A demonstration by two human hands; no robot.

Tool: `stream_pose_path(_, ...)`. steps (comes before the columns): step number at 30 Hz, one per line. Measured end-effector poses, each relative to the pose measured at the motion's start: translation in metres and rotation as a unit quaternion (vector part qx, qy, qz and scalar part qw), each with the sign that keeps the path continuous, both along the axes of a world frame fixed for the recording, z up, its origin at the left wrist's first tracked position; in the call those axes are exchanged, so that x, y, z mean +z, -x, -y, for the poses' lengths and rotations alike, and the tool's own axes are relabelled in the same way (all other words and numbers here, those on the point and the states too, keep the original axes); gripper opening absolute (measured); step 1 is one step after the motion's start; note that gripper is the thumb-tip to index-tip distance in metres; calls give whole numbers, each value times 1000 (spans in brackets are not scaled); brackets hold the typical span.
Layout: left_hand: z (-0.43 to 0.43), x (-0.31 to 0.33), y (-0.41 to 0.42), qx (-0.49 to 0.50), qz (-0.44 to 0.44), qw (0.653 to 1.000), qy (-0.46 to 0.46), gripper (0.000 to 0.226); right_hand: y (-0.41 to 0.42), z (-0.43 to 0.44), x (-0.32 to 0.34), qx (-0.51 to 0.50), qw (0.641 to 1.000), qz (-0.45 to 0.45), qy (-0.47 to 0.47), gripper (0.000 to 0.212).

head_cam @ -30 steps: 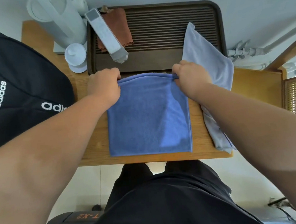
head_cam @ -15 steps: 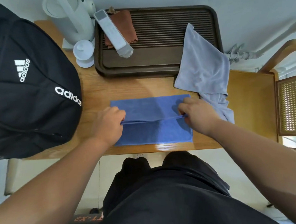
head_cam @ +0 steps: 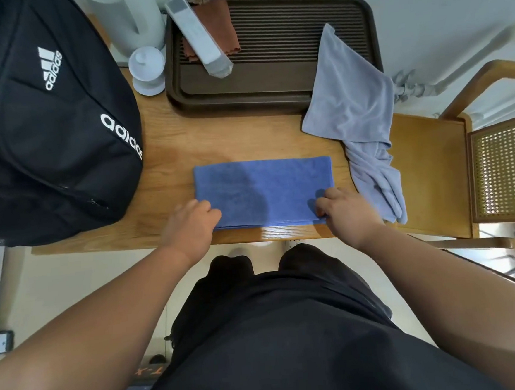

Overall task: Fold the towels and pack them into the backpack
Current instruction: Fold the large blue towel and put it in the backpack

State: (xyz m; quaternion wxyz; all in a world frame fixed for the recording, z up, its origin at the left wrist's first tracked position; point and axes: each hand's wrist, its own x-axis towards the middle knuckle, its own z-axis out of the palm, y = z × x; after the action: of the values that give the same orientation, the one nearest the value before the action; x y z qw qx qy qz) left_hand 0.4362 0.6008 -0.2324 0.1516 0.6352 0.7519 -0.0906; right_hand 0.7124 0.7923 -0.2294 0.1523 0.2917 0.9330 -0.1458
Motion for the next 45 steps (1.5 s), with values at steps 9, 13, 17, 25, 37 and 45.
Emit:
stream_pose_path(9, -5, 9, -10, 21, -39, 995, 90, 25, 3, 17, 3, 1, 996, 86, 16, 30)
stream_pose_path(13, -5, 6, -14, 36, -22, 995, 93, 18, 4, 14, 4, 35, 993, 112, -10, 27)
stream_pose_path(17, -15, 3, -20, 80, 27, 996, -7, 39, 33, 21, 7, 2, 1000, 2, -25, 59)
stream_pose_path(25, -56, -25, -42, 119, 33, 992, 33, 77, 89, 33, -32, 9, 998, 62, -27, 83)
stream_pose_path(37, -44, -64, -27, 138, 29, 990, 21, 93, 44, 4, -64, -95, 993, 8, -64, 96)
stream_pose_path(45, -43, -42, -6, 133, 131, 982, 2, 84, 56, 5, -47, -104, 991, 67, -53, 92)
